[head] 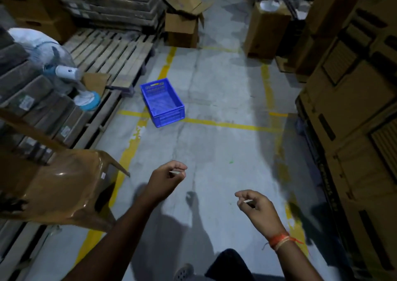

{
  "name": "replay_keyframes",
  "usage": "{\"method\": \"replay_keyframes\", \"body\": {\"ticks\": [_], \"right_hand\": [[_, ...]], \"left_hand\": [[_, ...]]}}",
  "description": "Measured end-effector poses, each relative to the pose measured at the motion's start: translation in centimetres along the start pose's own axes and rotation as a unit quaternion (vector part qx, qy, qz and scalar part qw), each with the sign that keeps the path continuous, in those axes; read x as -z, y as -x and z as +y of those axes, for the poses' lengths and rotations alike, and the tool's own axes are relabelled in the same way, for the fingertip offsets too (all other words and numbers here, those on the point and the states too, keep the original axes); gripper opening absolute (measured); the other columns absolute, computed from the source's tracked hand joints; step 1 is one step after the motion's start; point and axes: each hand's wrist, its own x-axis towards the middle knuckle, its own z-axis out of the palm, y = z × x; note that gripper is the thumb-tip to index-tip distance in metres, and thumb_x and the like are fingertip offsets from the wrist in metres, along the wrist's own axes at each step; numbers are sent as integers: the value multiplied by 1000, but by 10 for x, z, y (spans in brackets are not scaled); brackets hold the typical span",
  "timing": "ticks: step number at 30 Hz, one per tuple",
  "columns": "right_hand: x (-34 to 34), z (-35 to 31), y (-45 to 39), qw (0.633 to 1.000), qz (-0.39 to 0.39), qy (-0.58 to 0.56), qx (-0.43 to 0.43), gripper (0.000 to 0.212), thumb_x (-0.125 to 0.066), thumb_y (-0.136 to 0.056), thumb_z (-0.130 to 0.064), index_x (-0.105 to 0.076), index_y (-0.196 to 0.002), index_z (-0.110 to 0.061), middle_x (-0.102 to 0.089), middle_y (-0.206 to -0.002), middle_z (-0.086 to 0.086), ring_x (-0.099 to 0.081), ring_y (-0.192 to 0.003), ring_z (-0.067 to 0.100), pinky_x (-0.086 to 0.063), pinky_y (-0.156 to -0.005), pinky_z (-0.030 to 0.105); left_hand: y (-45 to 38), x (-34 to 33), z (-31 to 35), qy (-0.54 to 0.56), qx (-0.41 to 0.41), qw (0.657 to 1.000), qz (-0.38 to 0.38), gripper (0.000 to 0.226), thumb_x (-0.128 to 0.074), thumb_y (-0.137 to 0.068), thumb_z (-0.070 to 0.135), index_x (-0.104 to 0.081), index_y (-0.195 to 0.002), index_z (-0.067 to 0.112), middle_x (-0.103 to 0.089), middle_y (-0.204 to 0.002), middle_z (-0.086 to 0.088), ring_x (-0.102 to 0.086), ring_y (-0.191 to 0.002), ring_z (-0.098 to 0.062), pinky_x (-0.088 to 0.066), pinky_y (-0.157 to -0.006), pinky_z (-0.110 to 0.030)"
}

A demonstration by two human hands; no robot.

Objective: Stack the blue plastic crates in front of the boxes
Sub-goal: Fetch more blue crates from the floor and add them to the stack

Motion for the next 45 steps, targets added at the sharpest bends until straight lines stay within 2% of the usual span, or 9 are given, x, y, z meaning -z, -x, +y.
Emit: {"method": "replay_keyframes", "body": {"ticks": [9, 14, 22, 28, 32, 36, 39, 42, 45], "right_hand": [[37, -33, -218, 999, -14, -3, 41, 25, -68, -86, -10, -69, -80, -35, -73, -103, -13, -68, -77, 12, -50, -70, 15], [76, -66, -349, 996, -34, 28, 82, 23, -68, -84, -11, -71, -85, -33, -72, -101, -11, -68, -79, 10, -53, -74, 25], [94, -142, -539, 986, -91, 61, 128, 25, -67, -86, -9, -72, -88, -34, -70, -101, -10, -65, -75, 9, -45, -65, 11], [78, -176, -704, 975, -131, 98, 150, 29, -66, -84, -8, -72, -86, -36, -70, -101, -11, -66, -74, 10, -49, -68, 18], [76, -212, -792, 956, -182, 159, 167, 27, -66, -79, -7, -75, -91, -30, -68, -97, -9, -66, -79, 8, -51, -73, 20], [70, -250, -886, 945, -206, 179, 183, 25, -67, -80, -5, -75, -91, -26, -68, -96, -4, -65, -74, 8, -52, -71, 21], [56, -276, -945, 934, -237, 188, 190, 24, -67, -81, -2, -74, -90, -23, -69, -98, -2, -64, -77, -1, -47, -72, 10], [38, -303, -1009, 903, -296, 208, 234, 31, -64, -81, -8, -72, -93, -35, -68, -99, -7, -64, -84, -2, -47, -77, 12], [16, -328, -1082, 857, -349, 252, 285, 32, -61, -79, -10, -74, -99, -32, -67, -97, -12, -62, -89, 1, -44, -79, 10]], "left_hand": [[-192, -30, 34, 10, 13, 1000, 18, 15, -70, -88, 9, -74, -98, 20, -74, -100, 3, -67, -72, -10, -47, -64, -17], [-299, -52, 77, 49, 19, 998, 24, 20, -68, -87, 0, -74, -99, 15, -73, -86, 3, -62, -73, -14, -45, -59, -13], [-453, -32, 105, 87, 57, 989, 100, 21, -67, -87, -1, -73, -102, 12, -75, -95, -1, -66, -74, -4, -45, -60, -8], [-597, -21, 97, 106, 77, 980, 149, 19, -65, -88, -5, -71, -100, 7, -71, -82, 2, -60, -65, 4, -43, -58, -8], [-683, -5, 102, 125, 103, 970, 183, 20, -68, -88, -3, -71, -103, 9, -72, -88, -1, -60, -65, 7, -45, -61, -8], [-760, 16, 111, 150, 111, 964, 189, 19, -71, -86, 4, -73, -103, 14, -73, -97, 0, -65, -79, -10, -53, -66, -17], [-804, 32, 119, 159, 131, 950, 235, 20, -72, -83, 10, -73, -102, 15, -73, -97, 2, -65, -84, -15, -54, -72, -19], [-841, 41, 116, 172, 126, 938, 273, 30, -73, -71, 31, -75, -99, 22, -74, -90, 5, -68, -84, -16, -54, -84, -34], [-881, 41, 112, 202, 147, 908, 336, 26, -71, -70, 28, -75, -96, 24, -74, -86, 11, -68, -80, -15, -54, -81, -32]]}}
